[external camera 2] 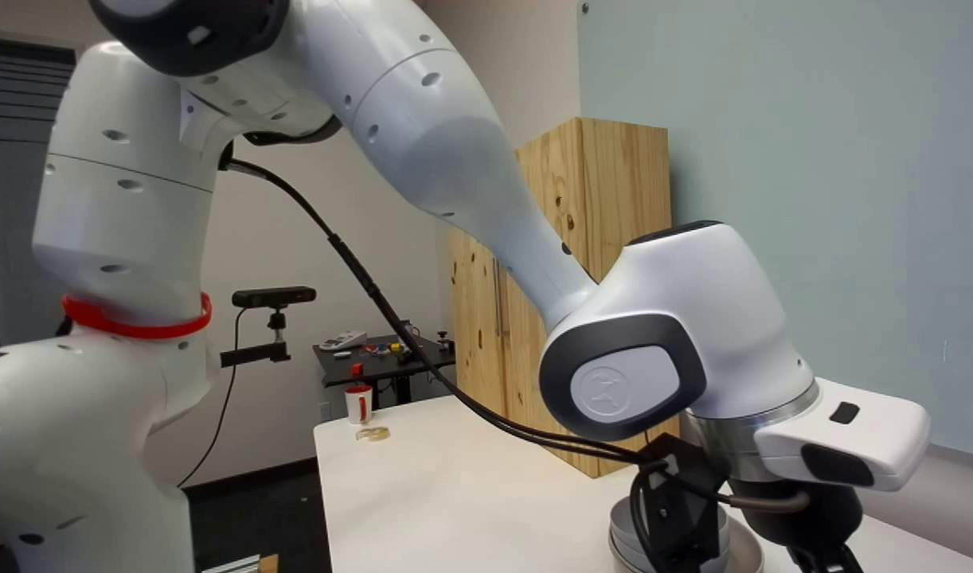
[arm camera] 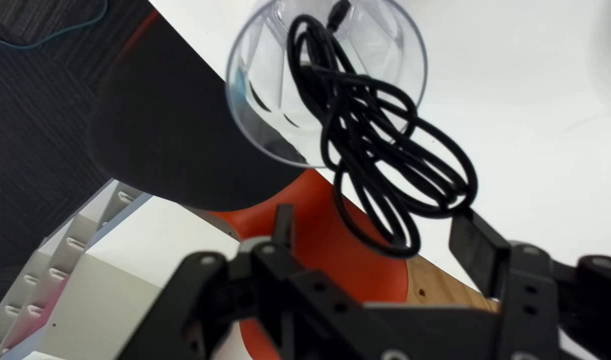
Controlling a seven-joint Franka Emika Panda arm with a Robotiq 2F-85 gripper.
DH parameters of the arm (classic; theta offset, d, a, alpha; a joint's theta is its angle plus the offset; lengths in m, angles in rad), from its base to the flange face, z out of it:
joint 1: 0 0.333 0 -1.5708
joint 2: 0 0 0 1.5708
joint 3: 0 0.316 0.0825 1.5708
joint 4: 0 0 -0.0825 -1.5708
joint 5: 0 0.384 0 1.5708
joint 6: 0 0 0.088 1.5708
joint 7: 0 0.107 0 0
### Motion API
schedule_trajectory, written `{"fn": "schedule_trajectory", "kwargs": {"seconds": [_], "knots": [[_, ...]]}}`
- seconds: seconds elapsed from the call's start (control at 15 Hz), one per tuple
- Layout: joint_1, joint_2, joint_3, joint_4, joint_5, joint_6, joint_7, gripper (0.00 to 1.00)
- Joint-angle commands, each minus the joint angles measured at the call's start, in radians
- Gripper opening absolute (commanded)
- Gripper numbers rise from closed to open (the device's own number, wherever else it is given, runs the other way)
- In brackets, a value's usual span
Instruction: Remove the black cable from the glass cup and put it on the table
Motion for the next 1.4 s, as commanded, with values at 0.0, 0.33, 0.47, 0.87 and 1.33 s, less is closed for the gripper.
{"fn": "schedule_trajectory", "kwargs": {"seconds": [0.0, 0.33, 0.47, 0.87, 1.33], "knots": [[-0.031, 0.035, 0.024, 0.018, 0.016, 0.006, -0.056, 0.49], [-0.044, 0.036, 0.03, 0.019, 0.012, 0.01, -0.066, 0.12], [-0.044, 0.04, 0.027, 0.024, 0.009, 0.008, -0.062, 0.02], [-0.013, 0.052, 0.001, 0.038, 0.004, 0.0, -0.042, 0.03], [0.041, 0.037, -0.017, 0.059, -0.018, -0.021, 0.006, 0.03]]}}
